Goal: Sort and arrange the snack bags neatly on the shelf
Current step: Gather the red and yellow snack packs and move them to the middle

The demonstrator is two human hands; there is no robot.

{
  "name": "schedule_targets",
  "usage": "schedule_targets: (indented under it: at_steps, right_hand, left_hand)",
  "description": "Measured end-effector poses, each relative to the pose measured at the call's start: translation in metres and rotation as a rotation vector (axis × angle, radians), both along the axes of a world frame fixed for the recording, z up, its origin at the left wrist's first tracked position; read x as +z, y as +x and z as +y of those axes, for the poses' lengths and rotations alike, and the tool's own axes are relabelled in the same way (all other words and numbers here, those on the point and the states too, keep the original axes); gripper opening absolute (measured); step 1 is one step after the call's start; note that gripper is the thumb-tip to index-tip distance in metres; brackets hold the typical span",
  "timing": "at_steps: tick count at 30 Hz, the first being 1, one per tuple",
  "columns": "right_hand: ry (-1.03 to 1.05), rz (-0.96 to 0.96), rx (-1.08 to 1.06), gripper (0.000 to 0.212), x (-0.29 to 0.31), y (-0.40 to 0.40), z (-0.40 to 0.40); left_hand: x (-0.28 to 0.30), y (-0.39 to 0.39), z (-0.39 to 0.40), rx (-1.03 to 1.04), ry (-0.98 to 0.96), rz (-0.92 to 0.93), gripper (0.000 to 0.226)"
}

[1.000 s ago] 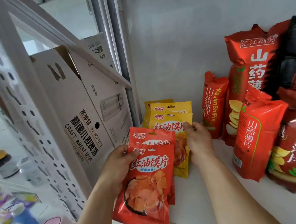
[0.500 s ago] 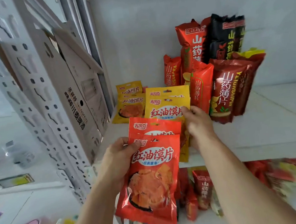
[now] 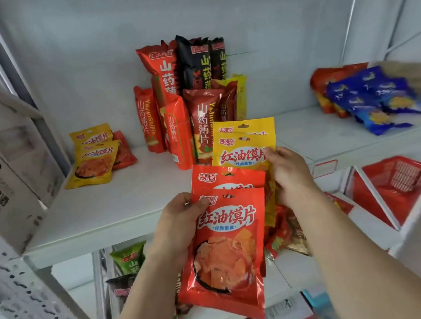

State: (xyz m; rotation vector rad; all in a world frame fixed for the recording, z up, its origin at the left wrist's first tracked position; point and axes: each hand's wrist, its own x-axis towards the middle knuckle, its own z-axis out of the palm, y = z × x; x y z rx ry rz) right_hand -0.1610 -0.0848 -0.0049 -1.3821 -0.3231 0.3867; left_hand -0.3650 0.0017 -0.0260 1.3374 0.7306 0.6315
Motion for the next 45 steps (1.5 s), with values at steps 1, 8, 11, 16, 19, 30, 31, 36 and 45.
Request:
schedule_targets:
  at_steps: [1,8,11,16,19,30,31,36,45]
  right_hand:
    - [0.008,0.007,-0.007,0.016,0.001,0.017,-0.012]
    - [0.030,-0.006,-0.036,0.016,0.008,0.159,-0.079]
    - [0.024,0.012,-0.032,0.015,0.014,0.215,-0.095]
    - [0.041,0.020,0.002,0.014,0.018,0.297,-0.102]
    - [0.022,-0.003,0.015,0.017,0.017,0.344,-0.091]
    - [-0.014,-0.004,0.067,0.019,0.025,0.483,-0.003]
    - [-0.022,0.009,0.073,0.019,0.024,0.493,0.006]
    - [-0.074,0.030,0.104,0.019,0.016,0.533,0.044]
    - [-0.176,-0.100,0.170,0.017,-0.001,0.586,0.078]
  left_hand:
    - [0.000,0.019,-0.008,-0.010,-0.001,-0.004,0.015]
    - [0.003,0.164,-0.064,-0.030,0.024,-0.014,0.014]
    - [0.010,0.220,-0.081,-0.011,0.012,-0.037,0.016]
    - [0.018,0.299,-0.089,0.041,0.001,-0.058,0.015]
    - [0.022,0.340,-0.079,0.057,-0.003,-0.071,0.013]
    - [0.037,0.481,0.005,0.089,0.012,-0.055,0.013]
    - [0.037,0.492,0.013,0.096,0.014,-0.038,0.012]
    - [0.024,0.532,0.043,0.170,0.001,0.080,0.011]
    - [0.003,0.586,0.059,0.376,-0.094,0.132,0.010]
